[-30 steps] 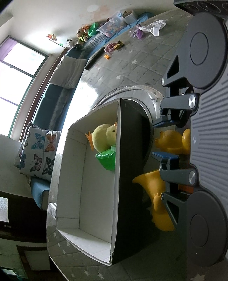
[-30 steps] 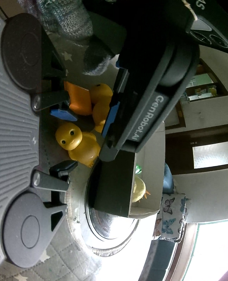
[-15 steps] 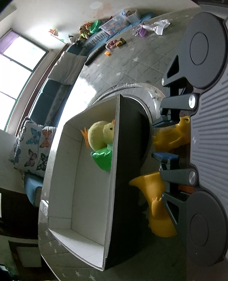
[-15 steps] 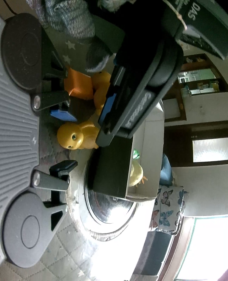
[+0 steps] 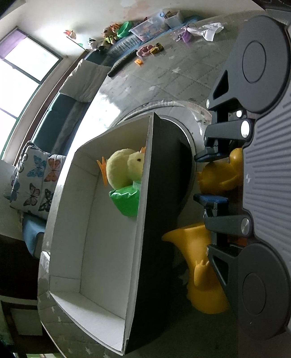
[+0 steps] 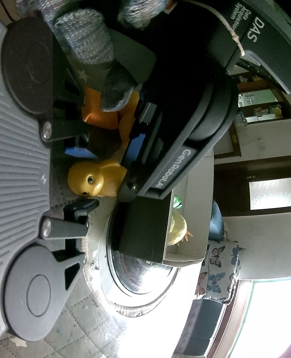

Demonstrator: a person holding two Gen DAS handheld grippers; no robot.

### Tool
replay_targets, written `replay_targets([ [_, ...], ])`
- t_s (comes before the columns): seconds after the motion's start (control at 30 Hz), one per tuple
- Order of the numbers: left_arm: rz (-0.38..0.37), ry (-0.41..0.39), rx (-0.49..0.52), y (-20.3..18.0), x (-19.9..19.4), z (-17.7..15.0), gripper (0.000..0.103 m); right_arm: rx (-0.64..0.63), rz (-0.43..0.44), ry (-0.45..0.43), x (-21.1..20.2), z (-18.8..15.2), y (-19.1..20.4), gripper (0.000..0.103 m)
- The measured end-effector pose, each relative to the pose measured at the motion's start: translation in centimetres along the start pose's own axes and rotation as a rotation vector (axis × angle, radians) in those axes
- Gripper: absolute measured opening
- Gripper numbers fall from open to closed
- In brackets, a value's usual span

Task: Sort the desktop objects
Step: 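Move the left gripper down to the small yellow rubber duck, then close the left gripper on the rubber duck and lift it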

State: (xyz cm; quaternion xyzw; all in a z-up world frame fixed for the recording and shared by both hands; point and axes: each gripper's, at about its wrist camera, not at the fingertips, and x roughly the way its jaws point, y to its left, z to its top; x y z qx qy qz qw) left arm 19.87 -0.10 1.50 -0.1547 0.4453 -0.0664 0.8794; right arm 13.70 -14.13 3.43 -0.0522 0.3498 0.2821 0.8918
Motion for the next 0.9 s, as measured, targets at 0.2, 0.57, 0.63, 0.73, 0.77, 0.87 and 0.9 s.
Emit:
replay_targets([
  [0.2,0.007,-0.001,0.014,-0.2,0.1,0.0,0.033,0.008,0.009,0.001,0.2,-0.1,-0.3,0.034],
  [0.57,-0.015,-0.037,0.032,-0.8,-1.5,-0.3,0.033,-0.010,-0.009,-0.039,-1.3,-0.3,0.4,0.034],
  [0.63,-0.021,-0.055,0.034,-1.0,-2.3,-0.2,0.033,-0.023,-0.013,-0.056,-1.7,0.2,0.6,0.034],
  [0.73,-0.030,-0.088,0.035,-1.3,-3.5,0.2,0.033,-0.044,-0.019,-0.085,-2.1,1.2,0.8,0.034],
  [0.77,-0.033,-0.100,0.035,-1.4,-4.0,0.5,0.033,-0.051,-0.020,-0.095,-2.2,1.5,0.9,0.034],
  [0.87,-0.038,-0.139,0.038,-1.7,-5.1,1.4,0.033,-0.072,-0.026,-0.124,-2.7,2.6,1.2,0.034],
  [0.9,-0.038,-0.151,0.040,-1.7,-5.4,1.8,0.033,-0.079,-0.027,-0.134,-2.8,2.9,1.2,0.034],
])
